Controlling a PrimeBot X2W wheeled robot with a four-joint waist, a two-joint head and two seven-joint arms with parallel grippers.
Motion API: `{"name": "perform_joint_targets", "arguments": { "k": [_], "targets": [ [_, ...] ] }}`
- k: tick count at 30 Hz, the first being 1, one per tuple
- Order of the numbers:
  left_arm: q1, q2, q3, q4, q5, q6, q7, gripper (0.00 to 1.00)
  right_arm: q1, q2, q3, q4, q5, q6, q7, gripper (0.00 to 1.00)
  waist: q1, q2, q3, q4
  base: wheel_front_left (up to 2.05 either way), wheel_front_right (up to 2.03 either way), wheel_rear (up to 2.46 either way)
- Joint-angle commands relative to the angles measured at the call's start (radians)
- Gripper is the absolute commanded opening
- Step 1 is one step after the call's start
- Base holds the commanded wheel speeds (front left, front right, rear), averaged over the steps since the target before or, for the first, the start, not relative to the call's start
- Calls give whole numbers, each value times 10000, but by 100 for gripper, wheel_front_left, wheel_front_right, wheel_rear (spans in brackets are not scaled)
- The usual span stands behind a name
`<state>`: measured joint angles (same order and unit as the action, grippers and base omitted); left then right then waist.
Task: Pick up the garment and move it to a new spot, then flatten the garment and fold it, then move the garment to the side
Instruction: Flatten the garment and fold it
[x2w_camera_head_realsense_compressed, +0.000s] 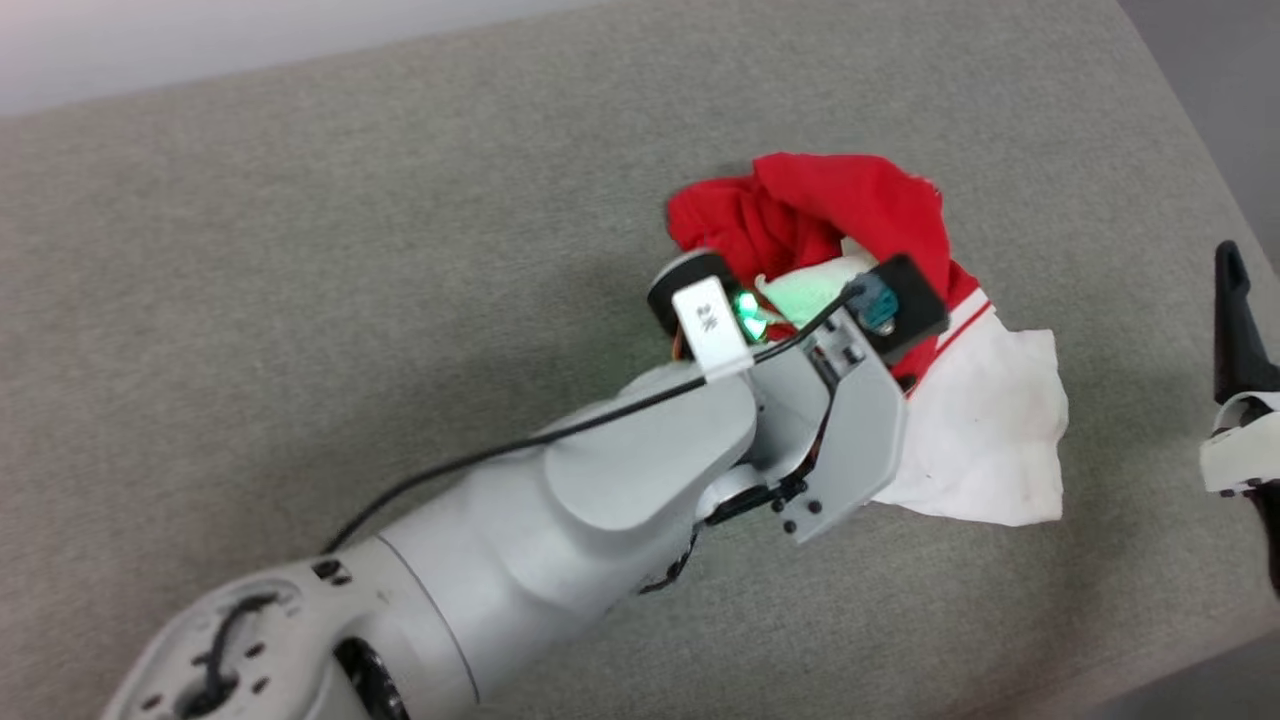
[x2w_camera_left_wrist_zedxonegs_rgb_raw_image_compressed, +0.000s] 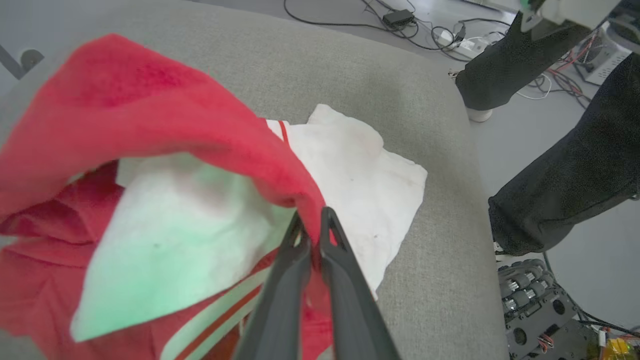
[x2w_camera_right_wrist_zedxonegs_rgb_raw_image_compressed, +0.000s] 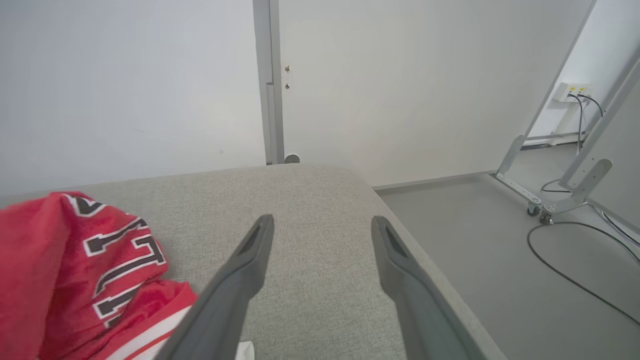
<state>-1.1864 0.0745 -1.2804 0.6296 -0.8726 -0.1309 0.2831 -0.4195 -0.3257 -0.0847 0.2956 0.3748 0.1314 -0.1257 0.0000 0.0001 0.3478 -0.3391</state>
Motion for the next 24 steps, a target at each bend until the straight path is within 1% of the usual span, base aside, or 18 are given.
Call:
{"name": "perform_joint_targets", "arguments": {
  "k": [1, 3, 5, 8, 9, 10, 11, 12, 13, 14, 20, 21, 24],
  "targets": [
    [228, -57, 17, 307, 36, 15, -240, 0, -116, 121, 72, 50, 98, -14, -80, 100, 0, -1, 237, -277, 0, 0, 0],
    [399, -164, 13, 886, 109, 55, -600, 0, -202, 216, 148, 129, 155, -14, -159, 100, 0, -1, 391, -456, 0, 0, 0],
    [469, -216, 10, 1427, 293, 192, -1018, 0, -295, 316, 280, 238, 170, -14, -240, 100, 0, -1, 543, -675, 0, 0, 0],
    [679, -243, -5, 1724, 337, 307, -1425, 0, -407, 381, 350, 481, 226, -14, -382, 100, 0, -1, 636, -874, 0, 0, 0],
    [656, -226, -2, 1750, 295, 347, -1545, 16, -414, 366, 326, 549, 254, -14, -438, 100, 0, -1, 659, -884, 0, 0, 0],
    [658, -218, 1, 1741, 236, 354, -1614, 40, -404, 329, 281, 621, 277, -14, -475, 100, 0, -1, 652, -857, 0, 0, 0],
    [709, -208, -3, 1758, 154, 336, -1580, 65, -349, 267, 215, 688, 280, -14, -525, 100, 0, -1, 609, -788, 0, 0, 0],
    [727, -207, -5, 1792, 202, 306, -1476, 96, -282, 218, 145, 743, 275, -14, -528, 100, 0, -1, 566, -710, 0, 0, 0],
    [700, -213, -4, 1808, 336, 256, -1355, 100, -219, 183, 95, 781, 267, -14, -554, 100, 0, -1, 518, -630, 0, 0, 0],
    [724, -227, -5, 1772, 256, 211, -1270, 100, -164, 149, 44, 817, 255, -14, -565, 100, 0, -1, 456, -534, 0, 0, 0],
    [827, -209, 192, 1181, -1183, 20, -679, 100, 334, -52, -340, 795, 246, -14, -494, 100, 0, -1, -62, 183, 0, 0, 0],
    [745, -62, 197, 1020, -1300, 3, -522, 100, 408, -68, -378, 756, 233, -14, -450, 100, 0, -1, -144, 280, 0, 0, 0],
    [486, 633, 144, 253, -1552, 11, 88, 100, 599, -130, -421, 597, 255, -14, -334, 100, 0, -1, -380, 482, 0, 0, 0]
  ]
}}
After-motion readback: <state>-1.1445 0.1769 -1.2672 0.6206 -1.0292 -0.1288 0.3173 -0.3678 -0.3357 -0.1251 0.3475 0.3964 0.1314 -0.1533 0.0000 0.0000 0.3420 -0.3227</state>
